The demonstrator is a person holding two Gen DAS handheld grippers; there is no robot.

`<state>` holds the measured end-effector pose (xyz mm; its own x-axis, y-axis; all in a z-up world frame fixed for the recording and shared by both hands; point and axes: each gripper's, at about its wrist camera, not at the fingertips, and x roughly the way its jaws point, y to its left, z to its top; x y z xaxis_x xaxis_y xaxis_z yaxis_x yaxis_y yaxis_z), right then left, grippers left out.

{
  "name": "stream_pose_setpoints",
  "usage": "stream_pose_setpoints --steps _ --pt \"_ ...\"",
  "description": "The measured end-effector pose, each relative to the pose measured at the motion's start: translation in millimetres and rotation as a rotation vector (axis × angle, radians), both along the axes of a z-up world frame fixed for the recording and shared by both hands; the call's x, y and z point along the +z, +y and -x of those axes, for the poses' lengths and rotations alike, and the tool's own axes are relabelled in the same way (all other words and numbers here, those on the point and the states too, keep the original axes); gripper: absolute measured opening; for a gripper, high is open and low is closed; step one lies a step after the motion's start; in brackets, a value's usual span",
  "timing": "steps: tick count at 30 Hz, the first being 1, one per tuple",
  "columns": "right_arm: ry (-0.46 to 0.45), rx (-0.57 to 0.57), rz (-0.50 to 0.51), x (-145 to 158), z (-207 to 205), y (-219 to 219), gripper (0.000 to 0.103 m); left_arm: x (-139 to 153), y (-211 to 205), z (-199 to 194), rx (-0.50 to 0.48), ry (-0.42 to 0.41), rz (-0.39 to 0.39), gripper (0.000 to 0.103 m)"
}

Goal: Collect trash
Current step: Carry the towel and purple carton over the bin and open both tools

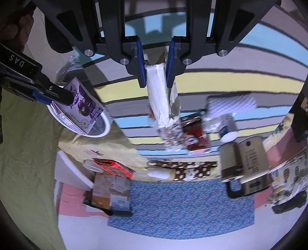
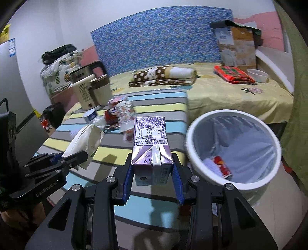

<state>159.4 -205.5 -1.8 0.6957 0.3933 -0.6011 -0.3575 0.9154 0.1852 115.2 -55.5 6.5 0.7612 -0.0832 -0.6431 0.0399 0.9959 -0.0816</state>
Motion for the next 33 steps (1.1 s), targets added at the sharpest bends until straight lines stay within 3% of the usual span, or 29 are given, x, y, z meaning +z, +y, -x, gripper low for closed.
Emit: stream_pose_setpoints --steps 18,33 --pt "0.004 -0.183 0.001 -4 -13 -63 0.039 10 -86 -48 -0.195 -0.024 -0.014 0.02" --pt "0.058 -0.296 0.038 -16 -31 -96 0.039 -1 -128 -91 -0.328 0.013 0.064 0.02"
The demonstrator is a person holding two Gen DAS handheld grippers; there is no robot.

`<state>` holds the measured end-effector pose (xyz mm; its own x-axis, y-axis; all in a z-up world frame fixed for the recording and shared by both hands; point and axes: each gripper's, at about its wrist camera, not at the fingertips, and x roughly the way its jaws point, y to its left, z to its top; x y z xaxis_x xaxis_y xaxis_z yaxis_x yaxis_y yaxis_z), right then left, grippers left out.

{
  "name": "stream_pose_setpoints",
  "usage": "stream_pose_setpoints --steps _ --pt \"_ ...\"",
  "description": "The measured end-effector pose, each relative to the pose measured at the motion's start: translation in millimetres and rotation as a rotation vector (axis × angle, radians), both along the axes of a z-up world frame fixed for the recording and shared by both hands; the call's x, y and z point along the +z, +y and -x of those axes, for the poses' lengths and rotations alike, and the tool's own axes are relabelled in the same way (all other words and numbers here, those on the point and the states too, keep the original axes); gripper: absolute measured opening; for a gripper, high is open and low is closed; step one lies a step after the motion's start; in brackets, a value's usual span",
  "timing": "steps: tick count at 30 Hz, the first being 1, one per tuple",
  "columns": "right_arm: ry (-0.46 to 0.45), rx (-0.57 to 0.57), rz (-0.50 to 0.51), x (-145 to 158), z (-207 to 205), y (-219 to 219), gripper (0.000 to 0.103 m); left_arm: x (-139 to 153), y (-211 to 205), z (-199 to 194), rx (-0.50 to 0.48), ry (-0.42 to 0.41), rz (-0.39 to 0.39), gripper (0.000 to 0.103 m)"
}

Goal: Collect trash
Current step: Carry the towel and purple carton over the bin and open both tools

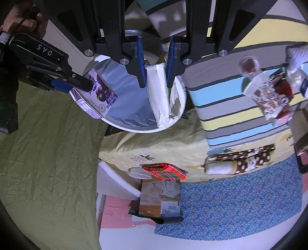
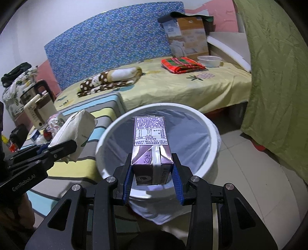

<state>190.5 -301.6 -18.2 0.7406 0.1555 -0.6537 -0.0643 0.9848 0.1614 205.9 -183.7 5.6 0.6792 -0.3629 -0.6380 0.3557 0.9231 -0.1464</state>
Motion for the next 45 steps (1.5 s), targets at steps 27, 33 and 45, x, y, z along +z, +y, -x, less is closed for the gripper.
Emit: stream_pose_setpoints --steps 27,33,45 --pt "0.042 -0.111 0.034 -5 -7 -27 0.044 -24 -34 -22 -0.115 0.068 0.032 0.038" --pt "0.016 -0.11 0.025 2 0 -25 0.045 -18 -24 -15 -0.104 0.069 0.068 0.038" --pt "-0.012 -0.066 0.012 9 8 -9 0.045 -2 -7 0 -0.079 0.03 0.09 0.049"
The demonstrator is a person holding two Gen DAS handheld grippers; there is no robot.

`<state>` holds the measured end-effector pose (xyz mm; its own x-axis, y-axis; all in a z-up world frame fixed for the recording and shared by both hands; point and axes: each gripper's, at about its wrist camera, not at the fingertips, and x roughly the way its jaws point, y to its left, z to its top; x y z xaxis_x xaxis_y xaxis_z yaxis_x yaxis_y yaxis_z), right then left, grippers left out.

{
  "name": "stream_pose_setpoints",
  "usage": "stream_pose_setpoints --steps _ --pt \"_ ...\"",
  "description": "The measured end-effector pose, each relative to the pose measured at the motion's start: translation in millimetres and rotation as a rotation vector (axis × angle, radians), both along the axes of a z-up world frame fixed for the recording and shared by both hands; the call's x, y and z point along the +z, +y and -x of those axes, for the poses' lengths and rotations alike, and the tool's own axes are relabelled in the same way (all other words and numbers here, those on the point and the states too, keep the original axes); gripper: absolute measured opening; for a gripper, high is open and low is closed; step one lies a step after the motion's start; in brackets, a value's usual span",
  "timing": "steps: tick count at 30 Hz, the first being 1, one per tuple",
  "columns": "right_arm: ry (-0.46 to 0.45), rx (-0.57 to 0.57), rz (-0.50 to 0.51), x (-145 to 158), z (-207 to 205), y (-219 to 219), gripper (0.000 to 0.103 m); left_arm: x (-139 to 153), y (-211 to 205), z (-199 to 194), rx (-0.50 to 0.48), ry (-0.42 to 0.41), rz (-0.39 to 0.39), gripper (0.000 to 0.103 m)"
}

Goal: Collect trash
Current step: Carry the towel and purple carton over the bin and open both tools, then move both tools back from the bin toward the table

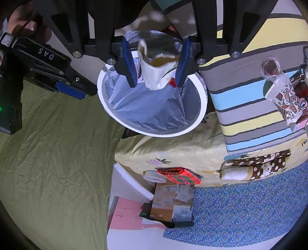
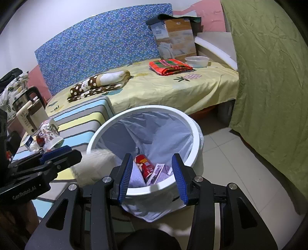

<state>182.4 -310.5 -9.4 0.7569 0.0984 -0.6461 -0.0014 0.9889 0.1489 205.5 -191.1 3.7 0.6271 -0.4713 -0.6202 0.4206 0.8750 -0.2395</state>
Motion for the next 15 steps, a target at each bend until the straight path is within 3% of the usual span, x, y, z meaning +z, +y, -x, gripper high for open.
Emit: stream_pose_setpoints --steps 2,15 --pt "-0.004 0.001 -0.001 1 1 1 0.045 4 3 2 0.007 -0.014 0.015 0.061" --pt "-0.035 0.034 -0.023 5 8 15 0.045 7 25 20 0.041 -0.02 0.017 0.061"
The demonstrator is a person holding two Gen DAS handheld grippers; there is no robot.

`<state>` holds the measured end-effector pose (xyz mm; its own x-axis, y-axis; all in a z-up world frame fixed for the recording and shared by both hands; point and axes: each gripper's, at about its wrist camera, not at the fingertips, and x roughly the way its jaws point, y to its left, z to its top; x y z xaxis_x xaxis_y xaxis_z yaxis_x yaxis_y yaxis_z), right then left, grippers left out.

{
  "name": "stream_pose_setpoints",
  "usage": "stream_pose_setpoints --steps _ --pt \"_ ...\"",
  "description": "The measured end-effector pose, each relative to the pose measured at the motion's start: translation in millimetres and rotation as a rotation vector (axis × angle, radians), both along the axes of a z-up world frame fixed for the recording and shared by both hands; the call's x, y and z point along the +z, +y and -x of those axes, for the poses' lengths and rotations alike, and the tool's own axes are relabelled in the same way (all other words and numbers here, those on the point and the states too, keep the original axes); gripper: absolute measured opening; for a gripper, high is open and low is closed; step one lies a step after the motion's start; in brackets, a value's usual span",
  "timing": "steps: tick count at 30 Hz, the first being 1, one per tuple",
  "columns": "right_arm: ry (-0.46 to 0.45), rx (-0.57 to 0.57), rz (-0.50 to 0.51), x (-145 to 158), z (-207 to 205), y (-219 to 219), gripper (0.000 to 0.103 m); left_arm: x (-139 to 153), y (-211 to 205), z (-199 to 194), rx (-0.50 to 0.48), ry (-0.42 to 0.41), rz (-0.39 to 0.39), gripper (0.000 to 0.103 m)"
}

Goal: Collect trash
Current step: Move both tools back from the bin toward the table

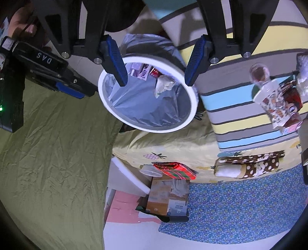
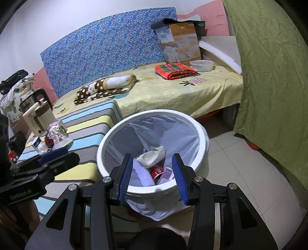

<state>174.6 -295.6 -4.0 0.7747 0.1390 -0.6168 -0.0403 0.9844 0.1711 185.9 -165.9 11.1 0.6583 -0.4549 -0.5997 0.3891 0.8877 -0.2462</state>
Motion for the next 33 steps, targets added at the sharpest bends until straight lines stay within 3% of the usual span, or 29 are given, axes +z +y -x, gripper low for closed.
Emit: stream_pose_setpoints --steps 33 --pt "0.001 0.322 -0.016 0 19 97 0.045 -4 115 73 0.328 -0.02 -0.069 0.061"
